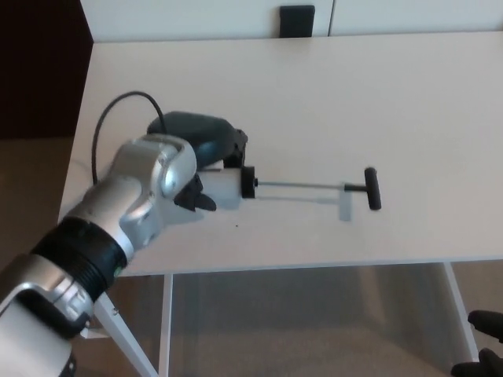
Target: The robot walks towards a desk on which an air pump is kept in the middle. It lifts it up and holds it with its left hand and uses its right hand to compress it by pushing its handle inwards.
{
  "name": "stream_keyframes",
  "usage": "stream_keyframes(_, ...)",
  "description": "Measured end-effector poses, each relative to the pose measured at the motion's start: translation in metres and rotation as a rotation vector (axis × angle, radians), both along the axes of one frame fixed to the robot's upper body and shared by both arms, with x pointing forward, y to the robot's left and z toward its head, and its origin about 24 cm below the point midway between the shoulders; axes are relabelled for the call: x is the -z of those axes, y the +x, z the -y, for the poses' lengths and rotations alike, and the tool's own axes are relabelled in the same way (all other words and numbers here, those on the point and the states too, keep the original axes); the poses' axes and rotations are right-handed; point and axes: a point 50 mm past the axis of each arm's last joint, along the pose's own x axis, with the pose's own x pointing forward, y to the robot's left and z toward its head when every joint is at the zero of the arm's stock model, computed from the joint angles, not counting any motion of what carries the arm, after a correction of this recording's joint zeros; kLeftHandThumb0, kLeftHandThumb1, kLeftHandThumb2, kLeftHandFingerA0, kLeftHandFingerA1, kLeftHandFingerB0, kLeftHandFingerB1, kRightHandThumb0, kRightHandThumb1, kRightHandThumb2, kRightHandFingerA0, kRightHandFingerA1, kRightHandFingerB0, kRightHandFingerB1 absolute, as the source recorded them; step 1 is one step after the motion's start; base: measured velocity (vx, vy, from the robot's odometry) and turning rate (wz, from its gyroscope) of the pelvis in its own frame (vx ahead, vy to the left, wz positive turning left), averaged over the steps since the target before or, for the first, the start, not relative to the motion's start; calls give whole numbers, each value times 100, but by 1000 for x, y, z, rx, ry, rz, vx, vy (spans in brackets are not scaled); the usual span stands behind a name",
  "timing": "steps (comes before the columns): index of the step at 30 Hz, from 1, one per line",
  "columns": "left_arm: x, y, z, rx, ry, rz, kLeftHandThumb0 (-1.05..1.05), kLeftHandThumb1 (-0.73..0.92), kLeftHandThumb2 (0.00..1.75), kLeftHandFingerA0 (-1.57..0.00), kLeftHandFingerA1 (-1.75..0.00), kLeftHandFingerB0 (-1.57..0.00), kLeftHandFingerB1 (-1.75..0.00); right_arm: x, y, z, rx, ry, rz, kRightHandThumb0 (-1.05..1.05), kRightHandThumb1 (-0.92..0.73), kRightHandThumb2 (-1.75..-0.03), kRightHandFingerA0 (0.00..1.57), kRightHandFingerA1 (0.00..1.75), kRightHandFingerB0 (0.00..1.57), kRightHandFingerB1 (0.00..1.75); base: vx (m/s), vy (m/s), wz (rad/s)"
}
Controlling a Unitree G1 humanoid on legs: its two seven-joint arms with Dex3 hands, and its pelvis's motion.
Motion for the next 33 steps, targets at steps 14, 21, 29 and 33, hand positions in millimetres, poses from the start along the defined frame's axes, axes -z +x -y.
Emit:
stream_keyframes(14,-24,15,-17,-81,-101,-140,-10,65,89,-90,-155,-82,-133,-57,-22,-16,-65,8,184,-68,-78,-68,41,37,36,33,0,0,0)
stream_keyframes(21,-36,20,-23,-96,-153,-232,-13,64,90,-95,-148,-83,-130,-111,-7,-19,-82,-62,437,-83,-88,-68,9,25,9,26,0,0,0)
stream_keyframes(29,-42,21,-29,-100,-169,-300,-12,64,92,-90,-152,-81,-130,-152,28,-16,-95,-140,678,-94,-77,-114,0,8,0,12,0,0,0)
stream_keyframes(33,-42,20,-30,-96,-181,-345,-14,61,97,-93,-153,-80,-132,-179,60,-19,-111,-158,841,-87,-83,-116,0,11,0,11,0,0,0)
